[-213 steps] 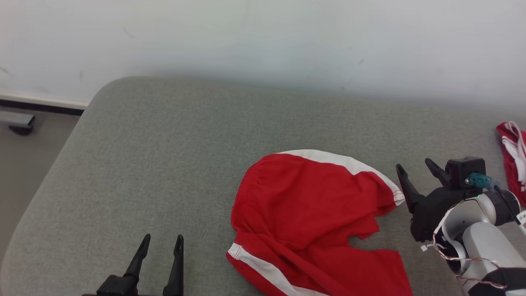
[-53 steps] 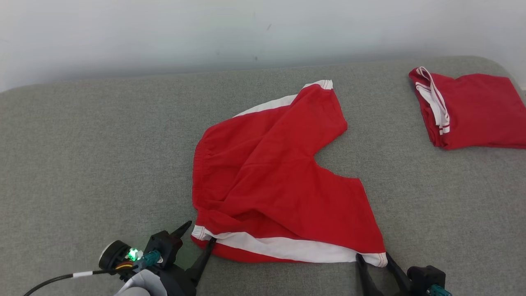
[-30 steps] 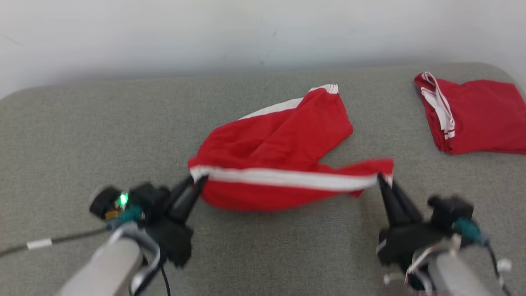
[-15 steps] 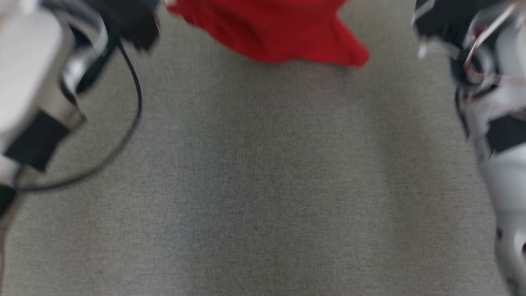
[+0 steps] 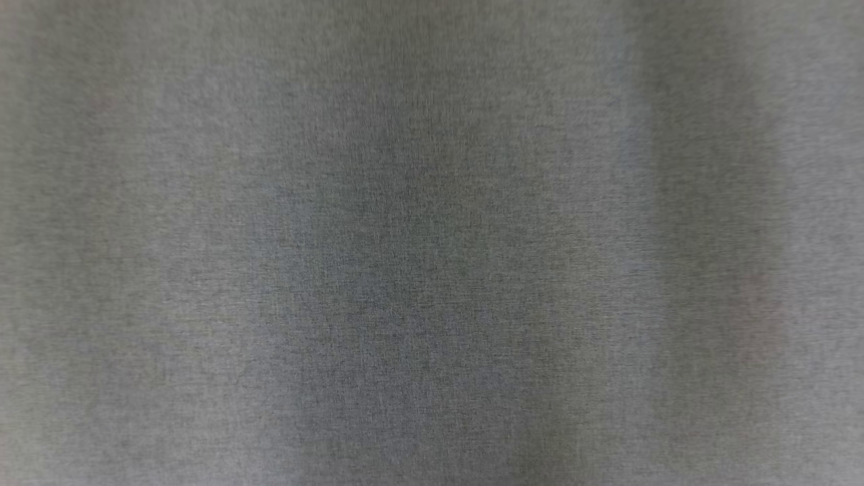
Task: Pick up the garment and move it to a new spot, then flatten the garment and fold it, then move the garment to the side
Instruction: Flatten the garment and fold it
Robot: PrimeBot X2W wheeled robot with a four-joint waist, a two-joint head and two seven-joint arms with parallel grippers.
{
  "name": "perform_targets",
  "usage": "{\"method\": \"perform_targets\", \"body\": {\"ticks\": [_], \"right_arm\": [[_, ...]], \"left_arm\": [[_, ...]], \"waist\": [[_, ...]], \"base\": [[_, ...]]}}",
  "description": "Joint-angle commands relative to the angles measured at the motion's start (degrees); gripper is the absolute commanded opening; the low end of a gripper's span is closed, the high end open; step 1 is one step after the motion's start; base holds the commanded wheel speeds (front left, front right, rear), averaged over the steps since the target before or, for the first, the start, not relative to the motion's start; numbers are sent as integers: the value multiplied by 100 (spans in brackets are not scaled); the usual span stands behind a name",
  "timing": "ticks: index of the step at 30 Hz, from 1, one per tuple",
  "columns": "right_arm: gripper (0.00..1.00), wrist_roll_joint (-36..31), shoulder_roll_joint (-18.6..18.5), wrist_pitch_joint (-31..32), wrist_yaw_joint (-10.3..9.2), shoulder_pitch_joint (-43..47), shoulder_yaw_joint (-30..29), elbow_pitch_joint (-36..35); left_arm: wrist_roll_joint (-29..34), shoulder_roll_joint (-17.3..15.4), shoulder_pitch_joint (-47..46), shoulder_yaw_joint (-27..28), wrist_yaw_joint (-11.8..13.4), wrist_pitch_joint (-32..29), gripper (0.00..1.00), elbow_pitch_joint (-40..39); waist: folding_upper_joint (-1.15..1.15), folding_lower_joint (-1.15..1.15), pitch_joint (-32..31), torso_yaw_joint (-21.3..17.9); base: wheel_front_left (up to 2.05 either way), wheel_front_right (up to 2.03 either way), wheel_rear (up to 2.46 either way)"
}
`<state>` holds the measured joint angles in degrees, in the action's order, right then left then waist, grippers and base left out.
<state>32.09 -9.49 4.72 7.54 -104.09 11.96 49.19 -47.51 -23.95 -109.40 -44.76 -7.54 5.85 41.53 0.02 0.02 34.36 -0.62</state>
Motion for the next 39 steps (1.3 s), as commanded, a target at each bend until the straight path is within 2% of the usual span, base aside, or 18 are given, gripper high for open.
{"method": "perform_targets", "body": {"ticks": [1, 8, 13, 18, 22, 30, 34, 39], "right_arm": [[0, -110, 37, -92, -15, -344, 1, 170], [0, -411, 92, -386, -16, -1203, 190, 998], [0, -285, 80, -522, -15, -1035, 333, 1188], [0, 41, -13, -740, -15, -387, 546, 1112], [0, 418, -116, -925, -15, 491, 833, 827], [0, 1252, -574, -1158, -15, 2753, 1431, -287], [0, 1488, -775, -1258, -15, 3838, 1637, -873], [0, 1621, -1002, -1349, -16, 5125, 1813, -1621]], "left_arm": [[-53, 30, -290, -62, 14, 57, 0, 109], [-304, 162, -884, -380, 14, 426, 0, 604], [-578, 163, -572, -556, 14, 626, 0, 619], [-896, 89, 99, -663, 14, 889, 0, 332], [-918, 7, 971, -514, 14, 937, 0, -77], [-89, -69, 3436, 722, 116, 933, 0, -1402], [293, -99, 4829, 1190, 364, 934, 0, -2138], [546, -40, 6461, 1625, 526, 934, 0, -2921]], "waist": [[-2, -2, 271, 29], [-2, -2, 434, 43], [-2, -2, 548, 50], [-2, -2, 566, -17], [-2, -2, 352, -97], [-2, -2, -449, -215], [-2, -2, -821, -328], [-2, -2, -1258, -388]], "base": [[0, 0, 0], [0, 0, 0], [0, 0, 0], [0, 0, 0], [0, 0, 0], [0, 0, 0], [0, 0, 0], [0, 0, 0]]}}
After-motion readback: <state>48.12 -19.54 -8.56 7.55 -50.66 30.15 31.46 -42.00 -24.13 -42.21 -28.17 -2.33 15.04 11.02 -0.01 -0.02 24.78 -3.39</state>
